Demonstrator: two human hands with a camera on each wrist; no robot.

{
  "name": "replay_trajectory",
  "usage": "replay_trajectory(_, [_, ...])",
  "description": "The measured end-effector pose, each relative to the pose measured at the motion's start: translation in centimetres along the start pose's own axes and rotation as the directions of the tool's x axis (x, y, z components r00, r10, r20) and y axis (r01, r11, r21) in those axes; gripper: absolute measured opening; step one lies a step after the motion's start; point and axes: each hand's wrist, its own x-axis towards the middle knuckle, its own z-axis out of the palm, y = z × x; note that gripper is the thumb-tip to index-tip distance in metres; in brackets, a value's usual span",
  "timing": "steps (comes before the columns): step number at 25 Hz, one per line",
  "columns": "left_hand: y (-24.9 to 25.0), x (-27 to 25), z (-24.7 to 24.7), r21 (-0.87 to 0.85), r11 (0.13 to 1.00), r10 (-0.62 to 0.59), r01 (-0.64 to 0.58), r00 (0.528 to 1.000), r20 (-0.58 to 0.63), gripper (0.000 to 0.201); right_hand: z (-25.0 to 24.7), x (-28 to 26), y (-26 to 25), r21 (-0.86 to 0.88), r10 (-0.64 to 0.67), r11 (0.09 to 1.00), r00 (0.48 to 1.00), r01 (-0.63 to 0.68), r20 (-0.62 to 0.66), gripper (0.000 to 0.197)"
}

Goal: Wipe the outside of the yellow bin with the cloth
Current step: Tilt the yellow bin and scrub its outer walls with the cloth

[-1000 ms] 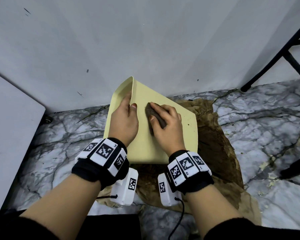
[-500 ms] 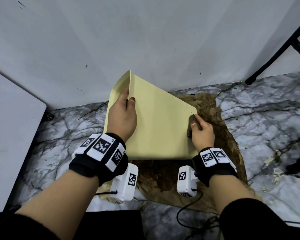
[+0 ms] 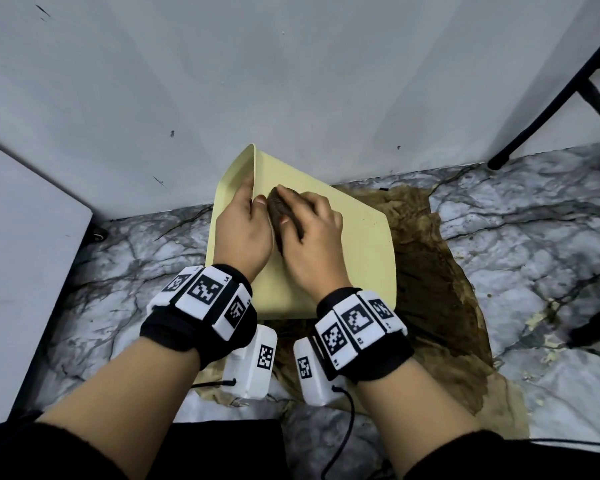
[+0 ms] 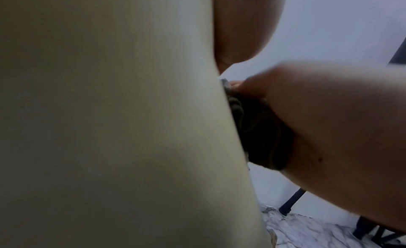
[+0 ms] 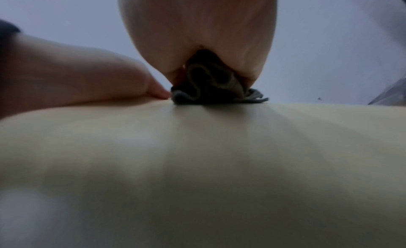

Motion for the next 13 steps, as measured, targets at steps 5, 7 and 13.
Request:
replay_trajectory(5, [-0.2, 0.1, -0.1, -0.021, 1.0, -0.018, 0.019, 0.999, 0.027, 0.04, -1.9, 0.1, 3.1, 0.059, 0.158, 0.986, 0.987, -0.157, -0.012, 0.04])
replay_trajectory(7, [-0.4, 0.1, -0.3, 0.001, 1.0, -0.017, 0.017, 1.0, 0.023, 0.04, -2.6, 0.1, 4.9, 0.055, 0.238, 0.97, 0.971, -0.237, -0.021, 0.04])
replay_trajectory(13, [0.0, -0.2, -0.6, 0.01, 1.0, -0.021, 0.021, 0.999, 0.035, 0.04, -4.7, -0.3, 9.5, 0.04, 0.456, 0.89, 0.884, -0.455, -0.101, 0.038])
